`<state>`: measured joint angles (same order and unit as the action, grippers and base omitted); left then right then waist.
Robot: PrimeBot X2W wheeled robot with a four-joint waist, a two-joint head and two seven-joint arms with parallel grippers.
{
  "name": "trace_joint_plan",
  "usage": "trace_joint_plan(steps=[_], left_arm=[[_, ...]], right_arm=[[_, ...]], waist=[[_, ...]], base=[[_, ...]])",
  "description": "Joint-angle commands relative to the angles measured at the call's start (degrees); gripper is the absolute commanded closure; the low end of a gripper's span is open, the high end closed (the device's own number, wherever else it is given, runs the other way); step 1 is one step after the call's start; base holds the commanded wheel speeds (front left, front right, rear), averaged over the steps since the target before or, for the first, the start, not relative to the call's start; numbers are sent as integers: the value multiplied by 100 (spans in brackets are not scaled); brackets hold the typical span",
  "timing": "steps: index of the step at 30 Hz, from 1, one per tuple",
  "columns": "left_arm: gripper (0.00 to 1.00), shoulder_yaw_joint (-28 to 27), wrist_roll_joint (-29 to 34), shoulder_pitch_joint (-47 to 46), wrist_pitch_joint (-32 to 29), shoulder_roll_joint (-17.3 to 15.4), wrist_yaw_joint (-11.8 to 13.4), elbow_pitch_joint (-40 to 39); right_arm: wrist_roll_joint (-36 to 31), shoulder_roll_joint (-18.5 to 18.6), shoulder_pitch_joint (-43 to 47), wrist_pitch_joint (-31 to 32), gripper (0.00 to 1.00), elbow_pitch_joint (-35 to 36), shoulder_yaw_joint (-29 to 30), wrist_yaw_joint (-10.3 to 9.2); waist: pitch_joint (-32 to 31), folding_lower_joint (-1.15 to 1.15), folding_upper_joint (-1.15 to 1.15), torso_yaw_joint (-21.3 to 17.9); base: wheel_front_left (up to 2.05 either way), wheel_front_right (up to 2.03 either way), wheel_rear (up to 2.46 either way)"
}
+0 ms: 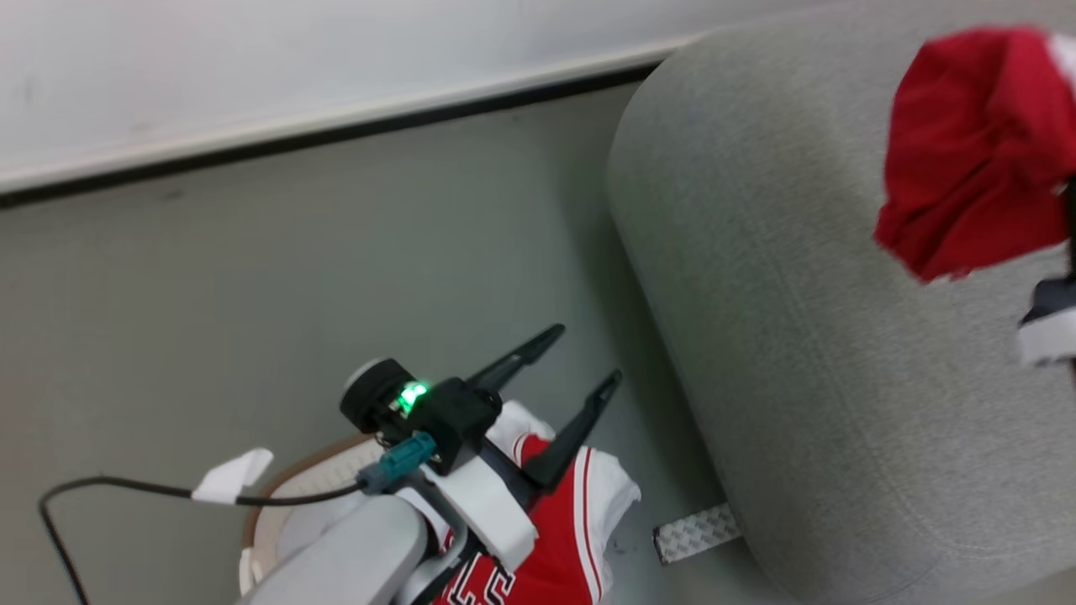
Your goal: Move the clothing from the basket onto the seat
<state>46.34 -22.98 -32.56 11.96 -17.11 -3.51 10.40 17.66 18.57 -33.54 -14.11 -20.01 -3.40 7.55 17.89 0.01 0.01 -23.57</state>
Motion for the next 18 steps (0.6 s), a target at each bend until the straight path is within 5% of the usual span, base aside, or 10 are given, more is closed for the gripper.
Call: trace_joint_plan(steps=[1, 9, 13, 18], left_arm=[[0, -38, 29, -73, -39, -103, -2, -72], [0, -123, 105, -346, -204, -395, -22, -483], [0, -189, 109, -432, -222, -501, -4, -612], [0, -234, 114, -521, -208, -569, 17, -698]], right_arm=[[90, 111, -252, 36, 100, -88, 46, -12], [395, 926, -1474, 210, 100, -971, 347, -12], [-25, 1234, -1864, 322, 100, -1519, 387, -12], [-407, 1246, -2178, 463, 100, -2111, 481, -13]], waist=[[431, -1, -1, 222], [1307, -1, -1, 639], [1603, -1, -1, 793], [1850, -1, -1, 951]], base=[[0, 0, 0], [0, 0, 0], [0, 0, 0], [0, 0, 0]])
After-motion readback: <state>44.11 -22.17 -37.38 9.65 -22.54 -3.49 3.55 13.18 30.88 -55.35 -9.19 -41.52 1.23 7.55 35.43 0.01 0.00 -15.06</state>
